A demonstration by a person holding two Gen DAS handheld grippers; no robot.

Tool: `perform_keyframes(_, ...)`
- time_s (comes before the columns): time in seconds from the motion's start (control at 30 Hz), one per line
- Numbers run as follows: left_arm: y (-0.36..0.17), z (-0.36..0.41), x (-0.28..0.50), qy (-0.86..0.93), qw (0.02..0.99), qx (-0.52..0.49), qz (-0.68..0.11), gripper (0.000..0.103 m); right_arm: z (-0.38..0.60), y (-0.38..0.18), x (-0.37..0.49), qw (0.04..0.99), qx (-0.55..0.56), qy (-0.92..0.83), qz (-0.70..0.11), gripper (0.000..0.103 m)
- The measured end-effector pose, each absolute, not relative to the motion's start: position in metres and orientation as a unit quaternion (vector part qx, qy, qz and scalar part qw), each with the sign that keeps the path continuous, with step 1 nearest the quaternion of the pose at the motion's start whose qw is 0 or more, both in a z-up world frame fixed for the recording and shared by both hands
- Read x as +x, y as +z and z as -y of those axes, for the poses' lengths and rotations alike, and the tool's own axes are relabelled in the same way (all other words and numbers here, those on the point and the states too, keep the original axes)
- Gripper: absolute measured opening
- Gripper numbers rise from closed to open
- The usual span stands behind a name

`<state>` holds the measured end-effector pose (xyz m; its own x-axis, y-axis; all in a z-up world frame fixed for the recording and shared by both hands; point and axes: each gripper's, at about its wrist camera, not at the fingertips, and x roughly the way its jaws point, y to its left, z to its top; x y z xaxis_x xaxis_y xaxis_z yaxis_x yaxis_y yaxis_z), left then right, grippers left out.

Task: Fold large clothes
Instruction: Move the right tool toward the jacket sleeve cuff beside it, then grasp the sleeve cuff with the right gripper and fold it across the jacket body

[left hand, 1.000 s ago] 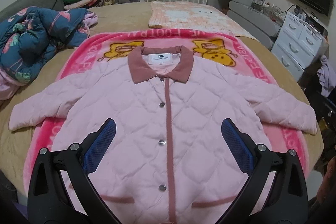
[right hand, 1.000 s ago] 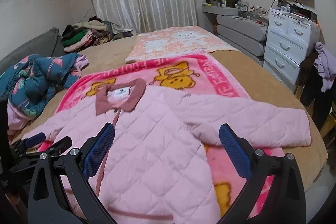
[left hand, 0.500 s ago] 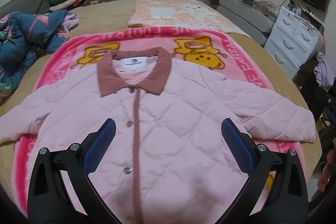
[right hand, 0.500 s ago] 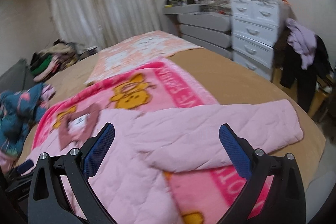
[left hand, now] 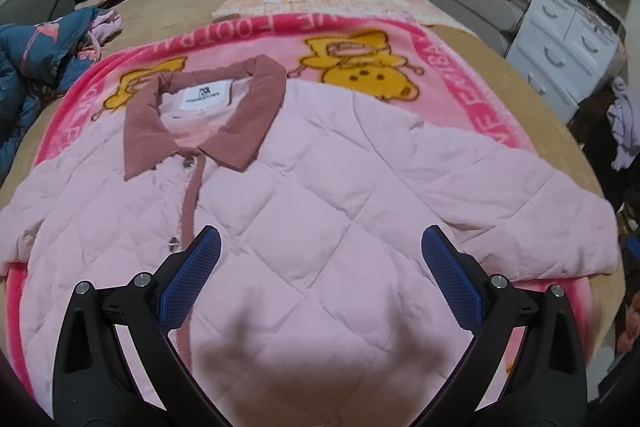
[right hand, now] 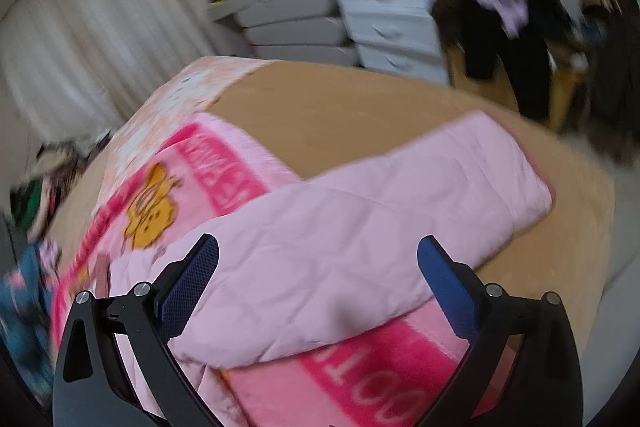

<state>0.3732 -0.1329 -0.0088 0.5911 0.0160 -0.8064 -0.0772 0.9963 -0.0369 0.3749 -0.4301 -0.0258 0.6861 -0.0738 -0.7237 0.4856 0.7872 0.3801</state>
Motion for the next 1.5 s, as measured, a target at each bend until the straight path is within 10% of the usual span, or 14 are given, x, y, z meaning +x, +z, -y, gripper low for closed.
perform_keyframes(0.7, -0.048, 0.151, 0.389, 0.028, 0.878, 0.007, -0.479, 0.094, 0.535, -0.134, 0.367, 0.756, 0.49, -0.257, -0.351, 0.097)
perform_keyframes(1.0, -0.029, 0.112, 0.39, 0.043, 0.879, 0.002, -0.475, 0.094, 0.543, -0.133, 0.358, 0.784, 0.526, -0.214, -0.252, 0.023)
perform_keyframes(1.5, 0.006, 0.054, 0.372, 0.053, 0.887, -0.04, -0.456, 0.094, 0.471, -0.019, 0.373, 0.906, 0.372, -0.085, -0.182, 0.015)
